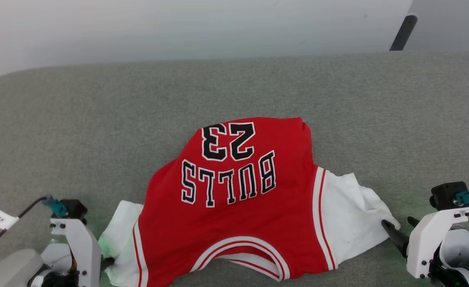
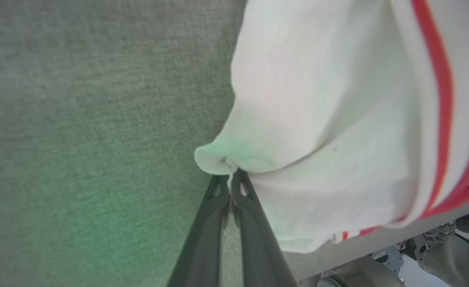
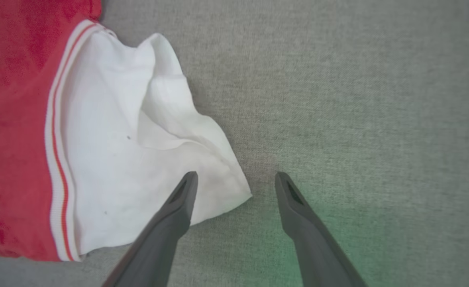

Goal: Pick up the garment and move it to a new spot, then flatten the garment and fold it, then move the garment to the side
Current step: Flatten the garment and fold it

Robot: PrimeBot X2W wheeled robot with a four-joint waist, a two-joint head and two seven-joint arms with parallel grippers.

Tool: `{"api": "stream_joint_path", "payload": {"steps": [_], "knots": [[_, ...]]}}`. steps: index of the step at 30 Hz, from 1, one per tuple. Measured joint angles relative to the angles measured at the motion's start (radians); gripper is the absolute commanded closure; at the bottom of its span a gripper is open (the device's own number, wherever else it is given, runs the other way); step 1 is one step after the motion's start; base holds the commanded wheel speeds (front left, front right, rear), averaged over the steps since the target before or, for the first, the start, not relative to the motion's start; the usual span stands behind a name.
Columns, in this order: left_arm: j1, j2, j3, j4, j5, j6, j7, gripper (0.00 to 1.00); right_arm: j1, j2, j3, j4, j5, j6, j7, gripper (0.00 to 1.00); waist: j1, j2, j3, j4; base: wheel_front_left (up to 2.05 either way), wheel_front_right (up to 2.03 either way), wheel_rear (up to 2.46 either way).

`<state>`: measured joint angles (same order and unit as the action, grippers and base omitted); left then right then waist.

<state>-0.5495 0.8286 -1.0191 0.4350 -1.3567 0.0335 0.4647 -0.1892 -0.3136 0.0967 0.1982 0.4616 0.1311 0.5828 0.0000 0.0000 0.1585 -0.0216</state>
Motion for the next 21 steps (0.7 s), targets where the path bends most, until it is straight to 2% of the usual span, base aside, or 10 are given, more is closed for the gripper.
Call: {"api": "stream_joint_path", "payload": {"steps": [7,8,9,10,11,16,21], "knots": [[-0.020,-0.017,0.002,0.010,0.004,-0.013,-0.003,1.00,-0.040,-0.009,0.032,0.085,0.024,0.000,0.038,0.00,0.0000,0.0000,0.020,0.020,0.00,0.00,0.00],[-0.021,-0.020,0.003,0.013,0.004,-0.014,-0.004,1.00,-0.046,-0.011,0.036,0.093,0.032,0.000,0.044,0.32,0.0000,0.0000,0.021,0.021,0.00,0.00,0.00],[-0.023,-0.022,0.003,0.015,0.004,-0.016,-0.004,1.00,-0.050,-0.015,0.042,0.099,0.033,-0.001,0.047,0.32,0.0000,0.0000,0.021,0.023,0.00,0.00,0.00],[-0.024,-0.024,0.003,0.018,0.004,-0.016,-0.005,1.00,-0.053,-0.019,0.048,0.104,0.033,-0.001,0.048,0.86,0.0000,0.0000,0.022,0.024,0.00,0.00,0.00],[-0.025,-0.026,0.003,0.020,0.004,-0.016,-0.005,1.00,-0.059,-0.019,0.051,0.113,0.038,-0.001,0.049,1.00,0.0001,0.0000,0.021,0.024,0.00,0.00,0.00],[-0.033,-0.034,0.001,0.030,0.004,-0.017,0.002,1.00,-0.087,-0.020,0.057,0.146,0.080,-0.001,0.067,1.00,0.0000,0.0000,0.016,0.029,0.00,0.00,0.00],[-0.051,-0.032,-0.002,0.024,0.005,-0.007,0.036,1.00,-0.109,-0.026,0.063,0.128,0.143,-0.001,0.099,1.00,0.0000,0.0000,-0.003,0.032,0.00,0.00,0.00]]}}
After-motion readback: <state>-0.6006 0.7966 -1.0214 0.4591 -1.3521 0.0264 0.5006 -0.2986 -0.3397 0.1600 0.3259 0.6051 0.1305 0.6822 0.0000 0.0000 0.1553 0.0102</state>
